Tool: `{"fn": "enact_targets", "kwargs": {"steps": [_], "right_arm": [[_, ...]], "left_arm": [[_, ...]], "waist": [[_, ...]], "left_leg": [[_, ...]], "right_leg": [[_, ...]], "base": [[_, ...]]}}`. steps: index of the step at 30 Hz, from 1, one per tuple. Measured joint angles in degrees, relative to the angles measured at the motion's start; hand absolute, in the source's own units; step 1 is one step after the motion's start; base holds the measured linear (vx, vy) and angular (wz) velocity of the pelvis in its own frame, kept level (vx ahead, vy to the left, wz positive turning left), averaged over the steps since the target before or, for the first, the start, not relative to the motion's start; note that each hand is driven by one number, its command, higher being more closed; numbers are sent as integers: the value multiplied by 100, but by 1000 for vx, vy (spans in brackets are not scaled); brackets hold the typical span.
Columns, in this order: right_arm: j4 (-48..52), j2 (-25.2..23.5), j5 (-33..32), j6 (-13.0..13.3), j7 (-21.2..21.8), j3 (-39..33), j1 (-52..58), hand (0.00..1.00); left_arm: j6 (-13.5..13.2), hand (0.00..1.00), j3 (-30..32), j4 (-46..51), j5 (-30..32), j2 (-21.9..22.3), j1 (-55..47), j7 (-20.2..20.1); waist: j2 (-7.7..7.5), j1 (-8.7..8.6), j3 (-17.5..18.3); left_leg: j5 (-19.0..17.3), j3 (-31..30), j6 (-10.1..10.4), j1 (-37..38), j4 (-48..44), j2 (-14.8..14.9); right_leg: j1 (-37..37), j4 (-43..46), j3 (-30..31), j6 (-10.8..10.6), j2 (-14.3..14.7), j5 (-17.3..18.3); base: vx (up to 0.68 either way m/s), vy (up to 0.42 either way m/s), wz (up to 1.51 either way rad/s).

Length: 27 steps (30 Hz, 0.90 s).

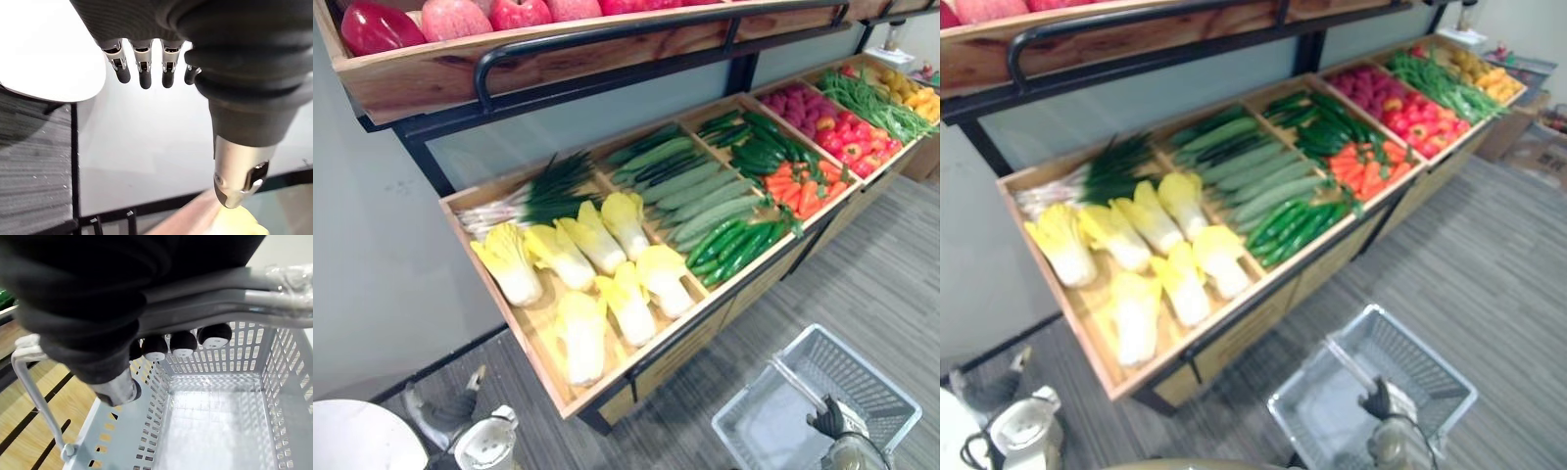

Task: Pick vegetable in the basket

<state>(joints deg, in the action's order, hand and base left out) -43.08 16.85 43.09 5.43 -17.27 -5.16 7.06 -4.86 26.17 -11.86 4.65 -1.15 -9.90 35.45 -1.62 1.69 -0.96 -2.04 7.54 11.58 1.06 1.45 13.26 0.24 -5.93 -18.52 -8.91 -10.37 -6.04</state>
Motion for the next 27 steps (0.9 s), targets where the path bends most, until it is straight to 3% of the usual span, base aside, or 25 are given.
{"fn": "enact_targets", "kwargs": {"steps": [6, 14, 20, 27], "right_arm": [[218, 45, 189, 2, 25, 2, -1, 100], [240, 309, 191, -11, 135, 17, -7, 100], [239, 363, 203, -62, 135, 107, -4, 100], [240, 363, 215, -144, 129, 109, -9, 100]], "left_arm": [[1, 0, -754, 703, 123, -4, -114, -483], [-5, 0, -1702, 782, -41, -39, -154, -1193], [-3, 0, -1997, 775, -225, -137, -85, -1218], [44, 0, -2013, 517, -213, -142, 5, -1157]], "waist": [[73, -17, -3], [177, -82, -3], [190, -204, -10], [202, -225, -15]], "left_leg": [[-34, 112, -49, 5, -40, -14], [-106, 299, -104, 3, -95, -95], [-150, 341, -110, 1, -144, -103], [-188, 451, -116, -21, -172, -110]], "right_leg": [[-39, 0, 79, -13, -17, -10], [-187, 0, 306, -50, -94, -67], [-204, 0, 353, -51, -102, -72], [-304, -1, 473, -55, -107, -100]], "base": [[-1, 1, -6], [-4, 10, -11], [-2, 1, -6], [-8, 1, -8]]}}
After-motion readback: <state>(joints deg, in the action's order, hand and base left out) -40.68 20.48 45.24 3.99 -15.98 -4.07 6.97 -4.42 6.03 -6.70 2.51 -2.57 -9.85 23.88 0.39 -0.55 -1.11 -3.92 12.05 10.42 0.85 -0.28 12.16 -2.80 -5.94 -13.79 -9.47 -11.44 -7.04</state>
